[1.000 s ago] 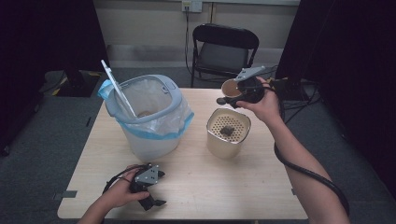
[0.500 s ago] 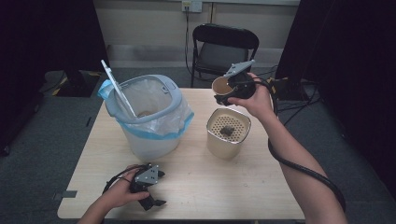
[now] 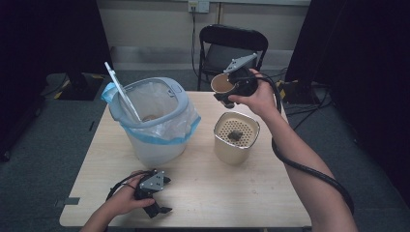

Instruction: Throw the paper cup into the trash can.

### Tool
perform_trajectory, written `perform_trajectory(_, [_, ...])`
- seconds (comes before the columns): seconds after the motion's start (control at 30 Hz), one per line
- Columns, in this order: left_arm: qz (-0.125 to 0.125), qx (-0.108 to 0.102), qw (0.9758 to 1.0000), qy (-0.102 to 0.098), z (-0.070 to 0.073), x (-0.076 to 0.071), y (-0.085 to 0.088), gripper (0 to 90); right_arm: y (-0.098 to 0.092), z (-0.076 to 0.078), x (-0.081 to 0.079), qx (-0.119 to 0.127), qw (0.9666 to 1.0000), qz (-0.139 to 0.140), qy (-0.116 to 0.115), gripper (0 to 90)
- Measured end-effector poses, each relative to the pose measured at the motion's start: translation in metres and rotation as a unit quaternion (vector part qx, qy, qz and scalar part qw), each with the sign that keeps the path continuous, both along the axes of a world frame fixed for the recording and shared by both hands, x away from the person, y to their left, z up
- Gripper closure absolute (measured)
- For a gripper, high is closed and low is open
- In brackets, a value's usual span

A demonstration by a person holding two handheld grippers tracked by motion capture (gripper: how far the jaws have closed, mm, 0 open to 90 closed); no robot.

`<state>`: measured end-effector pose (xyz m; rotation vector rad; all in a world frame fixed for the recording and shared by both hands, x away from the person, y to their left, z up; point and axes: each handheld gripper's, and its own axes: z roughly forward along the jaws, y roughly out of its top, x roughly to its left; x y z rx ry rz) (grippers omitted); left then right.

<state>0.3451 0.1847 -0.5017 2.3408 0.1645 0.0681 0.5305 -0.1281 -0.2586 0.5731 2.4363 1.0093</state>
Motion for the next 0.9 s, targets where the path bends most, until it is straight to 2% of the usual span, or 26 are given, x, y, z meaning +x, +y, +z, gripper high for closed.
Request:
perform_trajectory(0.4, [-0.001, 0.000, 1.0000, 0.000, 0.000, 0.000, 0.000, 0.0, 0.020, 0.021, 0.002, 0.008, 0.9999, 0.012, -0.002, 25.5])
perform_trajectory(0.43, [-0.001, -0.002, 1.0000, 0.008, -0.001, 0.000, 0.000, 0.0, 0.022, 0.023, 0.002, 0.008, 0.9999, 0.014, -0.003, 25.5])
perform_trajectory(0.67, [-0.001, -0.002, 1.0000, 0.008, -0.001, 0.000, 0.000, 0.0, 0.036, 0.037, 0.001, 0.019, 0.9995, 0.023, -0.006, 25.4])
perform_trajectory(0.9, [-0.001, -0.002, 1.0000, 0.007, -0.001, 0.000, 0.000, 0.0, 0.054, 0.044, 0.000, 0.023, 0.9992, 0.034, -0.003, 25.4])
